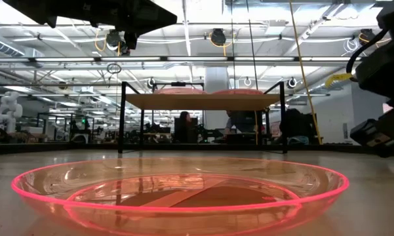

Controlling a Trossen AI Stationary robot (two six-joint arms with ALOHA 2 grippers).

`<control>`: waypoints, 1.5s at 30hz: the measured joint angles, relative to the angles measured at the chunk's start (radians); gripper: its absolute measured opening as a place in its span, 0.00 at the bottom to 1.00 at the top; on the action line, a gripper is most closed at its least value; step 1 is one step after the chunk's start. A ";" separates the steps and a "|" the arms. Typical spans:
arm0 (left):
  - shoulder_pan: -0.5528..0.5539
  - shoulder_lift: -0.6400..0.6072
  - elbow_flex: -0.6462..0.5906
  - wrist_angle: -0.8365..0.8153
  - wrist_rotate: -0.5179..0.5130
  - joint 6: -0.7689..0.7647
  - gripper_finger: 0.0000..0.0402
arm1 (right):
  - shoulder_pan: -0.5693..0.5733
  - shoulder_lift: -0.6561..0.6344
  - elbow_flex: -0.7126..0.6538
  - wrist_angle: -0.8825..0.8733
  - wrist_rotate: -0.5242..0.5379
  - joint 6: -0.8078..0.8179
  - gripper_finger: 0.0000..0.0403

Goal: Place and stack plates onto a shelf
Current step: Stack the green plate on top of the left red plate on the shelf

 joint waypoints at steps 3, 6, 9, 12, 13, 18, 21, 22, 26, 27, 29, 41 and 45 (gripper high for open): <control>0.000 0.000 0.000 0.000 0.000 -0.002 0.04 | 0.000 -0.001 0.000 -0.001 0.000 0.009 0.28; 0.000 0.000 0.000 0.000 0.000 -0.003 0.04 | 0.000 -0.017 0.000 -0.001 -0.001 0.020 0.28; 0.000 0.000 0.000 0.000 0.000 -0.004 0.04 | 0.000 -0.045 0.000 -0.001 -0.003 0.034 0.28; 0.000 0.000 0.000 0.000 0.000 -0.008 0.04 | 0.002 -0.067 0.000 -0.001 -0.003 0.043 0.28; 0.000 0.000 0.000 0.000 0.000 -0.011 0.04 | 0.006 -0.067 0.000 0.000 -0.003 0.046 0.28; 0.000 0.000 0.000 0.000 0.000 -0.011 0.04 | 0.040 -0.039 0.042 -0.078 0.030 0.044 0.28; 0.000 0.000 0.000 0.000 0.000 -0.011 0.04 | 0.056 -0.013 0.069 -0.105 0.052 0.027 0.28; 0.000 0.000 0.000 0.000 0.000 -0.011 0.04 | 0.057 -0.005 0.072 -0.105 0.051 0.024 0.28; 0.000 0.000 0.000 0.000 0.000 -0.014 0.04 | 0.057 0.019 0.074 -0.108 0.052 0.042 0.28; 0.000 0.000 0.000 0.000 0.000 -0.015 0.04 | 0.057 0.024 0.074 -0.108 0.052 0.050 0.28; 0.000 0.000 0.000 0.000 0.000 -0.015 0.04 | 0.057 0.034 0.075 -0.104 0.051 0.066 0.27; 0.000 0.000 0.000 0.000 0.000 -0.016 0.04 | 0.057 0.048 0.075 -0.107 0.045 0.045 0.02; 0.000 0.000 0.000 0.000 0.000 -0.016 0.04 | 0.046 0.043 0.075 -0.107 0.045 0.026 0.01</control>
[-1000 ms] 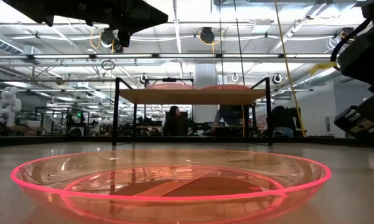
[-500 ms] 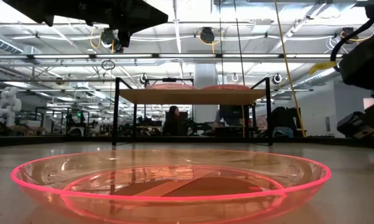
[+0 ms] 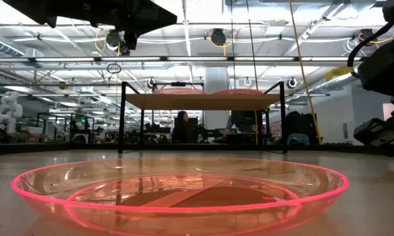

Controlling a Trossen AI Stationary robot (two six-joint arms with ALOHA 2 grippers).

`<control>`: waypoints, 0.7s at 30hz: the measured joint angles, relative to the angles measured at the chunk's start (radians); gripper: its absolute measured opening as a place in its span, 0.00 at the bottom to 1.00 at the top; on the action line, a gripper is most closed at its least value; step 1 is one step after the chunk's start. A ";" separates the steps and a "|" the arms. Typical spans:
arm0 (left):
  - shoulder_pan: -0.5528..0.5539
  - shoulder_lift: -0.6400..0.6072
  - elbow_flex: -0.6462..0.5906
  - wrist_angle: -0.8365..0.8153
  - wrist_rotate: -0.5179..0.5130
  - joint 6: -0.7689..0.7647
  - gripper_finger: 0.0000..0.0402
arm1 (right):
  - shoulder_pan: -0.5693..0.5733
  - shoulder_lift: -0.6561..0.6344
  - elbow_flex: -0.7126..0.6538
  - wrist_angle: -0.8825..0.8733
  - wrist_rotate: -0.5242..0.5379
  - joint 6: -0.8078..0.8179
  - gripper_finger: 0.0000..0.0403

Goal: Place and stack plates onto a shelf
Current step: Stack the green plate on top of the left red plate on the shelf

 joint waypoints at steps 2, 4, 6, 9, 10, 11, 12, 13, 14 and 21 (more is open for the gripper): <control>0.000 0.000 0.000 0.000 0.000 0.000 0.04 | -0.017 -0.012 -0.001 0.001 0.005 -0.027 0.00; 0.000 0.000 0.000 0.000 0.000 0.002 0.04 | -0.038 -0.036 -0.002 0.005 0.029 -0.059 0.00; 0.000 0.000 0.000 0.000 0.000 0.003 0.04 | -0.066 -0.066 -0.002 0.008 0.034 -0.099 0.00; 0.000 0.000 0.000 0.000 0.000 0.002 0.04 | -0.112 -0.112 -0.002 0.008 0.035 -0.150 0.00; 0.000 0.000 0.000 0.000 0.000 0.002 0.04 | -0.129 -0.129 -0.002 0.010 0.036 -0.169 0.00; 0.000 0.000 0.000 0.000 0.000 0.002 0.04 | -0.145 -0.145 -0.002 0.012 0.036 -0.189 0.00; 0.000 0.000 0.000 0.000 0.000 0.002 0.04 | -0.163 -0.161 -0.002 0.014 0.037 -0.209 0.00; 0.000 0.000 0.000 0.000 0.000 0.004 0.04 | -0.181 -0.177 -0.002 0.015 0.043 -0.230 0.00; 0.000 0.000 0.000 0.000 0.000 0.004 0.04 | -0.199 -0.191 -0.002 0.017 0.059 -0.250 0.00; 0.000 0.000 0.000 0.001 -0.006 0.018 0.04 | -0.348 -0.254 -0.002 0.162 0.141 -0.424 0.00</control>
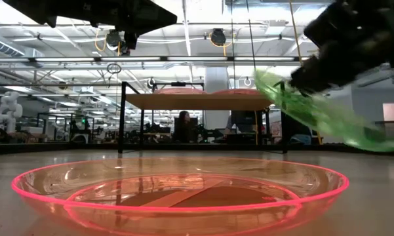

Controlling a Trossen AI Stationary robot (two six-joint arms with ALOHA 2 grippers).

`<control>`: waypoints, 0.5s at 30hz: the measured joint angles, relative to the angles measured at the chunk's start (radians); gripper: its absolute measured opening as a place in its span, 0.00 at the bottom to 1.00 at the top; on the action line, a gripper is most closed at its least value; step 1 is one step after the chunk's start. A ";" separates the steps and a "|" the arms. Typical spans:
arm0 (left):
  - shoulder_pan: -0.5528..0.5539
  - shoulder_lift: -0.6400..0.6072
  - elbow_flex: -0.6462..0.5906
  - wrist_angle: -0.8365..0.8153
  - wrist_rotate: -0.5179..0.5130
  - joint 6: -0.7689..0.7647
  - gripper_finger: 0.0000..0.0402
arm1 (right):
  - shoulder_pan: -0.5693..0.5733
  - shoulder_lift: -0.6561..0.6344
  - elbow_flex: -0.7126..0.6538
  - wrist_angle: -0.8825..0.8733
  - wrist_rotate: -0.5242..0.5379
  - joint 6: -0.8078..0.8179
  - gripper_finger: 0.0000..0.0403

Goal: Place and stack plates onto a shelf
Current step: Stack the green plate on top of the left red plate on the shelf

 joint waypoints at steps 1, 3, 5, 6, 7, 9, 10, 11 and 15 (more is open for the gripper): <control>0.000 0.000 0.000 0.003 -0.017 0.011 0.04 | -0.027 -0.001 0.000 0.041 0.000 -0.018 0.00; 0.000 0.000 0.000 0.028 -0.066 0.031 0.04 | -0.087 -0.001 0.000 0.126 0.012 -0.043 0.00; 0.000 -0.001 0.001 0.070 -0.104 0.057 0.04 | -0.146 -0.001 0.003 0.206 0.037 -0.070 0.00; 0.001 -0.004 0.001 0.084 -0.116 0.070 0.04 | -0.177 -0.001 0.011 0.228 0.048 -0.085 0.00; 0.001 -0.009 0.001 0.092 -0.125 0.083 0.04 | -0.211 -0.001 0.027 0.237 0.052 -0.097 0.00; 0.004 -0.017 0.009 0.101 -0.138 0.101 0.04 | -0.273 -0.001 0.067 0.239 0.048 -0.110 0.00; 0.006 -0.025 0.011 0.101 -0.146 0.105 0.04 | -0.298 -0.001 0.091 0.239 0.047 -0.115 0.00; 0.011 -0.038 0.011 0.096 -0.150 0.106 0.04 | -0.324 0.001 0.118 0.233 0.045 -0.123 0.00; 0.032 -0.085 0.011 0.095 -0.155 0.102 0.04 | -0.408 0.018 0.247 0.147 0.043 -0.181 0.00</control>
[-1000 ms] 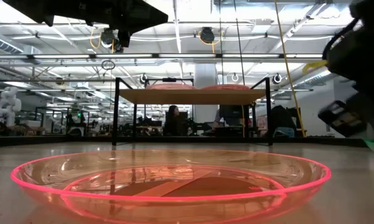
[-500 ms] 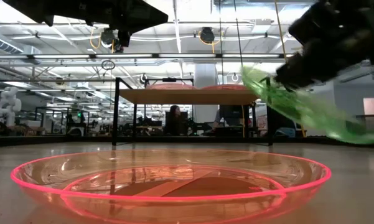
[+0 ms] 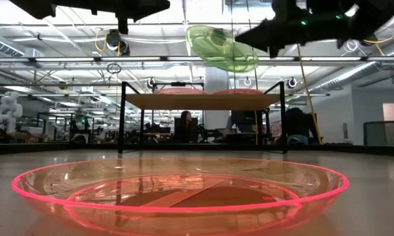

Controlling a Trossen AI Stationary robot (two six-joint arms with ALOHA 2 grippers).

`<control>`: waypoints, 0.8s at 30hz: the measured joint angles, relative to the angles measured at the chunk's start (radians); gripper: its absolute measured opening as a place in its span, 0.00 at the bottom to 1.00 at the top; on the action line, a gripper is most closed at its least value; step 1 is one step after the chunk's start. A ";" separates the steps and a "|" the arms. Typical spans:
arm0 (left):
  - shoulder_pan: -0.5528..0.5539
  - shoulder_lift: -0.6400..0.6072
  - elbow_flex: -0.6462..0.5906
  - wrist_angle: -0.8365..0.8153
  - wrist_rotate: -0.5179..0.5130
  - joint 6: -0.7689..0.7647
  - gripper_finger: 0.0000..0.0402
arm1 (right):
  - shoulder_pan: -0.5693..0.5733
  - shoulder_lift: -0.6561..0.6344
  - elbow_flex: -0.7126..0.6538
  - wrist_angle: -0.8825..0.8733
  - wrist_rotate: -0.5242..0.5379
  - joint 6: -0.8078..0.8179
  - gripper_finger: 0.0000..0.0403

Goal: Place and stack plates onto a shelf
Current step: Stack the green plate on top of the left red plate on the shelf

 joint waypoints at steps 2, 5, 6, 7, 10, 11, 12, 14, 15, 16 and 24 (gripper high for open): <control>0.004 -0.022 0.000 0.000 0.000 0.002 0.04 | -0.038 0.023 0.070 -0.034 -0.002 -0.025 0.00; 0.005 -0.056 0.000 0.002 0.000 0.018 0.04 | -0.098 0.076 0.162 -0.074 -0.027 -0.053 0.00; 0.005 -0.062 0.000 0.003 0.000 0.024 0.04 | -0.120 0.102 0.189 -0.077 -0.046 -0.055 0.00; 0.005 -0.067 0.000 0.003 0.000 0.027 0.04 | -0.142 0.128 0.216 -0.078 -0.064 -0.056 0.00; 0.005 -0.077 0.000 0.003 0.000 0.027 0.04 | -0.209 0.215 0.303 -0.078 -0.106 -0.051 0.00; 0.005 -0.077 0.000 0.003 0.000 0.028 0.04 | -0.230 0.247 0.333 -0.078 -0.120 -0.040 0.00; 0.005 -0.076 0.000 0.000 0.001 0.028 0.04 | -0.250 0.280 0.362 -0.077 -0.140 -0.029 0.00; 0.005 -0.076 0.000 -0.013 0.001 0.028 0.04 | -0.285 0.349 0.424 -0.078 -0.177 -0.007 0.00; 0.005 -0.076 0.000 -0.022 0.001 0.028 0.04 | -0.297 0.381 0.453 -0.078 -0.190 0.002 0.00; 0.005 -0.076 0.000 -0.035 0.001 0.028 0.04 | -0.310 0.412 0.480 -0.078 -0.206 0.010 0.00; 0.005 -0.076 0.000 -0.082 0.002 0.023 0.04 | -0.366 0.595 0.621 -0.074 -0.238 0.027 0.00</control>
